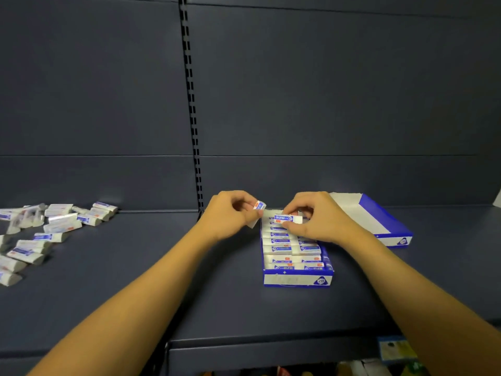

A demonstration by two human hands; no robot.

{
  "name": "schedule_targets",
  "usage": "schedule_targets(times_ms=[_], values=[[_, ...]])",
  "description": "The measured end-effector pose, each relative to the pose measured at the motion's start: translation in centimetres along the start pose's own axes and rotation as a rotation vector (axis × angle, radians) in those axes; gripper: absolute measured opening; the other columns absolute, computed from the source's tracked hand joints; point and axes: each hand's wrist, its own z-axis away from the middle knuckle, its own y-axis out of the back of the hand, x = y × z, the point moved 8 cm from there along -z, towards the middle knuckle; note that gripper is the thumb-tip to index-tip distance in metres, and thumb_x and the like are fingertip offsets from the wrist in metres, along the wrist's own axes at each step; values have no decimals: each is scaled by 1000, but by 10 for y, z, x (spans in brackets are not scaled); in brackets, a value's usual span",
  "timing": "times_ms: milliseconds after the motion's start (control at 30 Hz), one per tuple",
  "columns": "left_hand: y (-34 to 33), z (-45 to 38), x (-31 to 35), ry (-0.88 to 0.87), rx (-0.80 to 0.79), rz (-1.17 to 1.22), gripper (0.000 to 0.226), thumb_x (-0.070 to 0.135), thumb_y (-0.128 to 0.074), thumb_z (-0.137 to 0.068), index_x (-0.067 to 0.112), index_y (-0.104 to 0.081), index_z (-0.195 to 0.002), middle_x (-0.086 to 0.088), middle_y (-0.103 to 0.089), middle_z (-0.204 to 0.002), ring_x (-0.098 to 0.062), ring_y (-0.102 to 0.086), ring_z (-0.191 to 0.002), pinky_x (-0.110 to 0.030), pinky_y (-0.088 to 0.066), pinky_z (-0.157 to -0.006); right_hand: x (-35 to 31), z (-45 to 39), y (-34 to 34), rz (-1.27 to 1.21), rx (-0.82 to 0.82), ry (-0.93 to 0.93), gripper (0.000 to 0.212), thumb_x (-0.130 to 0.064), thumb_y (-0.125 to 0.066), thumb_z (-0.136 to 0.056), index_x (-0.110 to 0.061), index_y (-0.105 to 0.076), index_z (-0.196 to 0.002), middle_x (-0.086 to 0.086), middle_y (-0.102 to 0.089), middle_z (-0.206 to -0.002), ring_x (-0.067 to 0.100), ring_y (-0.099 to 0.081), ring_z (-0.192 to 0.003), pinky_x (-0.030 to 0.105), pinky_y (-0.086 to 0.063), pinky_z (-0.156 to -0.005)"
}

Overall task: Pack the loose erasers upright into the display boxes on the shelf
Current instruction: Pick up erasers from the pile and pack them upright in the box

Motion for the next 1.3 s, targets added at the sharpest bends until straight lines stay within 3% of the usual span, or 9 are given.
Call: schedule_targets(times_ms=[167, 267, 367, 500, 633, 833, 1033, 1300], values=[[-5, 1, -14, -1, 140, 185, 4, 15, -76, -87, 17, -75, -91, 3, -72, -79, -12, -66, -74, -21, -52, -68, 1, -2, -7, -70, 12, 97, 21, -28, -85, -78, -28, -72, -93, -20, -67, -90, -2, -65, -88, 8, -50, -66], [-7, 3, -18, -5, 195, 265, 3, 12, -75, -88, 15, -74, -89, 1, -70, -75, -8, -63, -71, -21, -49, -66, 4, 2, -9, -120, 38, 111, 22, -26, -85, -77, -31, -66, -88, -18, -69, -83, 8, -66, -78, 12, -50, -59], [-9, 3, -11, -68, 228, 233, 6, 15, -76, -87, 20, -73, -87, -4, -70, -79, -12, -61, -72, -27, -52, -68, 1, 1, -8, -149, 38, 134, 22, -21, -84, -78, -25, -66, -91, -19, -65, -75, 8, -64, -69, 13, -48, -55], [-4, 5, 0, -132, 275, 185, 12, 13, -76, -87, 25, -72, -87, 12, -68, -74, -9, -58, -69, -28, -51, -67, -1, -4, -12, -222, -55, 101, 29, -16, -78, -85, -26, -68, -110, -14, -67, -79, 11, -65, -72, 16, -52, -59], [6, 7, 1, -130, 303, 190, 7, 13, -75, -88, 20, -73, -90, 10, -69, -76, -10, -58, -69, -25, -50, -66, 0, -4, -14, -268, -148, 39, 21, -15, -78, -84, -25, -70, -101, -18, -66, -71, 2, -65, -67, 15, -49, -56], [5, 8, 3, -143, 286, 152, 9, 14, -75, -88, 22, -72, -88, 15, -66, -71, -5, -56, -65, -18, -48, -62, -3, -1, -16, -340, -184, -81, 27, -24, -86, -72, -14, -63, -82, 8, -71, -77, 29, -70, -74, 41, -61, -67], [2, 9, 5, -166, 267, 72, 14, 19, -75, -88, 32, -70, -86, 19, -66, -73, -3, -57, -65, -16, -47, -63, 1, 6, -19, -338, -256, -173, 25, -24, -86, -71, -13, -66, -81, 5, -74, -75, 18, -72, -67, 31, -60, -66], [3, 9, 5, -161, 275, 72, 5, 21, -75, -88, 25, -72, -89, 17, -65, -71, -3, -56, -65, -14, -46, -62, 7, 9, -18, -203, -231, -254, 13, -38, -80, -77, -27, -76, -80, -9, -76, -80, 10, -74, -76, 33, -62, -72]])
